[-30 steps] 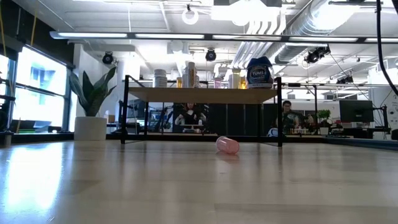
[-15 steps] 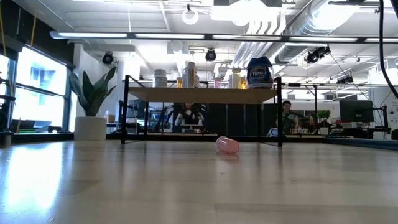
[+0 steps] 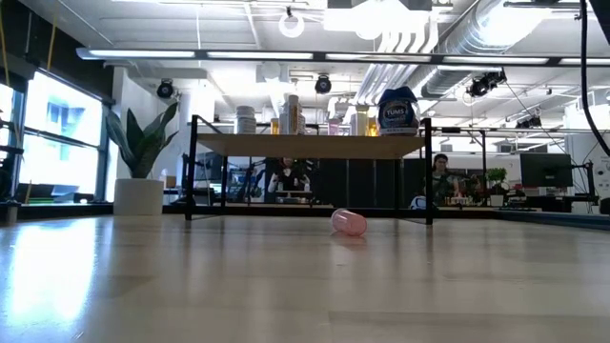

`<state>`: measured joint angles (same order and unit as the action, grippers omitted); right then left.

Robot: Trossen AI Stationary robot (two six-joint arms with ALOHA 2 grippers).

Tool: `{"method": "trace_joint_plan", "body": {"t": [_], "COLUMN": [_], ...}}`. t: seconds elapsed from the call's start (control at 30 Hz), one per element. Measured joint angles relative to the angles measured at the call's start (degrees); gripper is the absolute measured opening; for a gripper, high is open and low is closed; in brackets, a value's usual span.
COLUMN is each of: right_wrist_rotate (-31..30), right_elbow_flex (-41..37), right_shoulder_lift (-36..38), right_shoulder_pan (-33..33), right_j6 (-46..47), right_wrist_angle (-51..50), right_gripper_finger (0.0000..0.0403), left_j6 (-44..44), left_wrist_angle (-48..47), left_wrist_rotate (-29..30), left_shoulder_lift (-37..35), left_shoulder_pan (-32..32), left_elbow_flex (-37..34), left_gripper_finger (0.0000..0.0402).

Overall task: Pick and place medicine bottles onto shelf by color
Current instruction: Put the white pill bottle on the shelf

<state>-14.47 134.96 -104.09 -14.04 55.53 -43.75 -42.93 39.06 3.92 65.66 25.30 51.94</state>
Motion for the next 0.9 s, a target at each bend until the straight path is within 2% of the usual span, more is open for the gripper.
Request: {"method": "trace_joint_plan", "body": {"t": [0.63,0.9], "right_wrist_rotate": [0.5,-3.4], "right_elbow_flex": [-2.7,-2.7], "right_shoulder_lift": [-0.3,-0.3], "right_shoulder_pan": [3.9,5.5], "right_j6": [9.0,8.6], "right_wrist_angle": [2.0,2.1], "right_gripper_finger": [0.0277,0.0275], "left_j6": [-11.7,-17.2], "left_wrist_angle": [-2.5,-3.4], "left_wrist_rotate": [6.2,11.5], "left_shoulder_lift": [0.0,0.0], "left_shoulder_pan": [-5.6,-8.7], "left_elbow_flex": [0.0,0.0], "left_gripper_finger": [0.0143,0.0144]}}
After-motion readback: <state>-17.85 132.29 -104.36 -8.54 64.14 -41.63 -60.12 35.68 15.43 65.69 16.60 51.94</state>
